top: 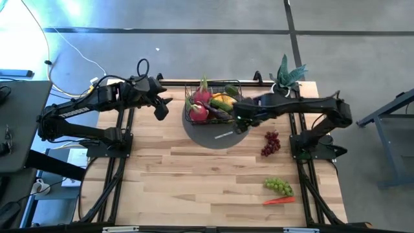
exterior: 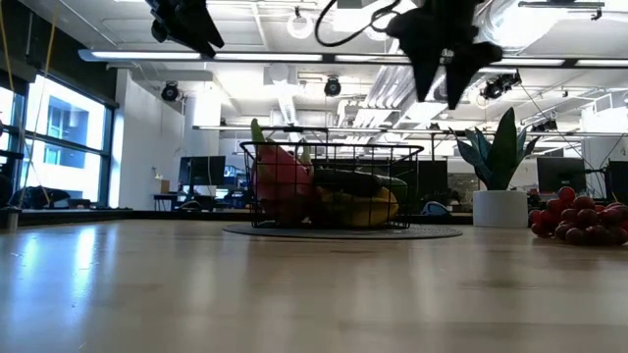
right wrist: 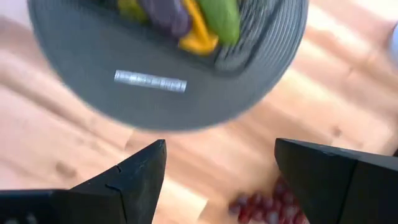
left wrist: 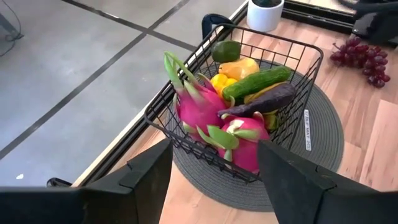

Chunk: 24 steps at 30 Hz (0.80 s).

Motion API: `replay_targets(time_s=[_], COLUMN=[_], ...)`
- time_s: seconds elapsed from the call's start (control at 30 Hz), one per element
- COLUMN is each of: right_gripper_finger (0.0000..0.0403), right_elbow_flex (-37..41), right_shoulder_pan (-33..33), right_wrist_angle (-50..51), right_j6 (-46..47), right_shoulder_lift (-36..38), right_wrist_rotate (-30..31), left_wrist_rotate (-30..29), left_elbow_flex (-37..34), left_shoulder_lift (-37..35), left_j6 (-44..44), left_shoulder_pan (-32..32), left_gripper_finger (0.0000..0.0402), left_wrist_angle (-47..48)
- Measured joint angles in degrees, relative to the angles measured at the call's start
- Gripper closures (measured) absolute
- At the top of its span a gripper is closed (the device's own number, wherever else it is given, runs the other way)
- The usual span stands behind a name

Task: Build produce basket
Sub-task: Put the orange carrot into the black wire basket

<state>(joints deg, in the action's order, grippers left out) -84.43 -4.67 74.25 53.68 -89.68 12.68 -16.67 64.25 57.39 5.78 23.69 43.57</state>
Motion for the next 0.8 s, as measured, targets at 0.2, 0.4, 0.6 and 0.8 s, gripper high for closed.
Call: replay_targets(time_s=[0.2, 0.4, 0.6, 0.8], right_gripper_finger=[0.0121, 0.0121, 0.0121, 0.0121], right_elbow_flex=[6.9, 11.1, 13.6, 15.3], right_shoulder_pan=[4.9, 10.5, 16.0, 22.9], right_wrist_angle=[-0.7, -0.7, -0.4, -2.6], right_j6=[6.5, 12.5, 13.6, 13.4], right_shoulder_lift=[6.8, 10.7, 11.0, 11.0], right_wrist_rotate=[-3.0, -6.7, -15.5, -22.0], left_wrist_rotate=[0.0, 0.3, 2.6, 2.5], left_elbow_flex=[0.0, 0.0, 0.0, 0.0], left_shoulder_lift=[0.0, 0.0, 0.0, 0.1], left_j6=[0.0, 0.0, 0.0, 4.9], left_shoulder_pan=[0.0, -0.1, -0.1, -0.1], left_gripper_finger=[0.0179, 0.0179, 0.0179, 0.0179], left_wrist_angle=[0.1, 0.2, 0.4, 1.6])
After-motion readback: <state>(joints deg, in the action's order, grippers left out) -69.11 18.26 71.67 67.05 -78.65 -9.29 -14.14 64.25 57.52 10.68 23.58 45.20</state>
